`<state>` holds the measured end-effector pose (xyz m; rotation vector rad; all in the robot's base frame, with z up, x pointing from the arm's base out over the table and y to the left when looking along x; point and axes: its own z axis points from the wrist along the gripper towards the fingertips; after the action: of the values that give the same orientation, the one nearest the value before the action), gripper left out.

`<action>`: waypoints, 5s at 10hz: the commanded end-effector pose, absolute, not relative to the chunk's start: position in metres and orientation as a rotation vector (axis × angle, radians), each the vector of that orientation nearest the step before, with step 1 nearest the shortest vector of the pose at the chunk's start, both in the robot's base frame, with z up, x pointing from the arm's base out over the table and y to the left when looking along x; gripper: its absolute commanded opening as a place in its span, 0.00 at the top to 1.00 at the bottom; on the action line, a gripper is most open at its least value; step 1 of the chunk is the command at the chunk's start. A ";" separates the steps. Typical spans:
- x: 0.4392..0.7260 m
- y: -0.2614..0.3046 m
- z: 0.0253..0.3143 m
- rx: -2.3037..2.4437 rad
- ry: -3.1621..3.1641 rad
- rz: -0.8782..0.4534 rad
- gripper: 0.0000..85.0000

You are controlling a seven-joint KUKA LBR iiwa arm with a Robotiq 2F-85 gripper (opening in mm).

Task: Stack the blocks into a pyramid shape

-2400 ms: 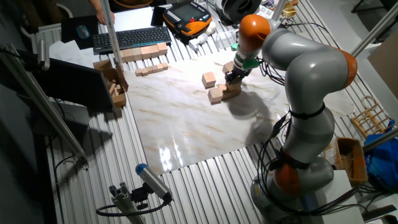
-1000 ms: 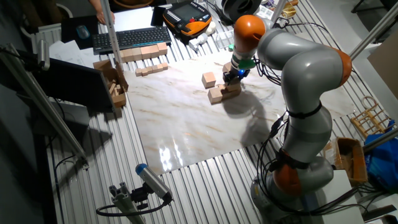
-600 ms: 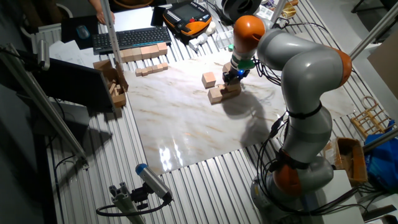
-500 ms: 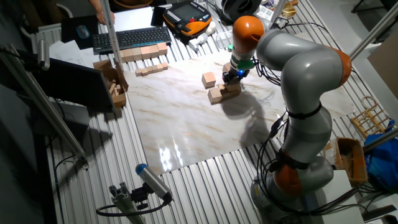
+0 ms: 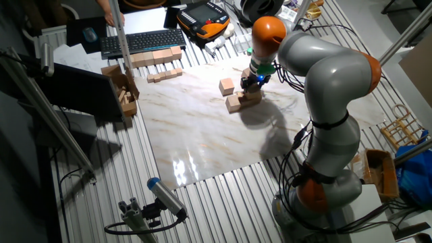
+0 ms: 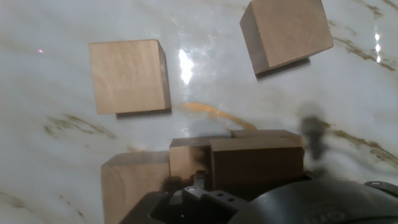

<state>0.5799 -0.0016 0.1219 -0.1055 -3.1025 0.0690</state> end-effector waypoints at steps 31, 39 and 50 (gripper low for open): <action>0.665 0.077 0.092 -0.017 -3.176 -0.066 0.00; 0.664 0.077 0.084 -0.018 -3.184 -0.074 0.00; 0.664 0.078 0.082 -0.018 -3.183 -0.086 0.00</action>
<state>0.6641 0.0778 0.0822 -0.0180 -3.1832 -0.0861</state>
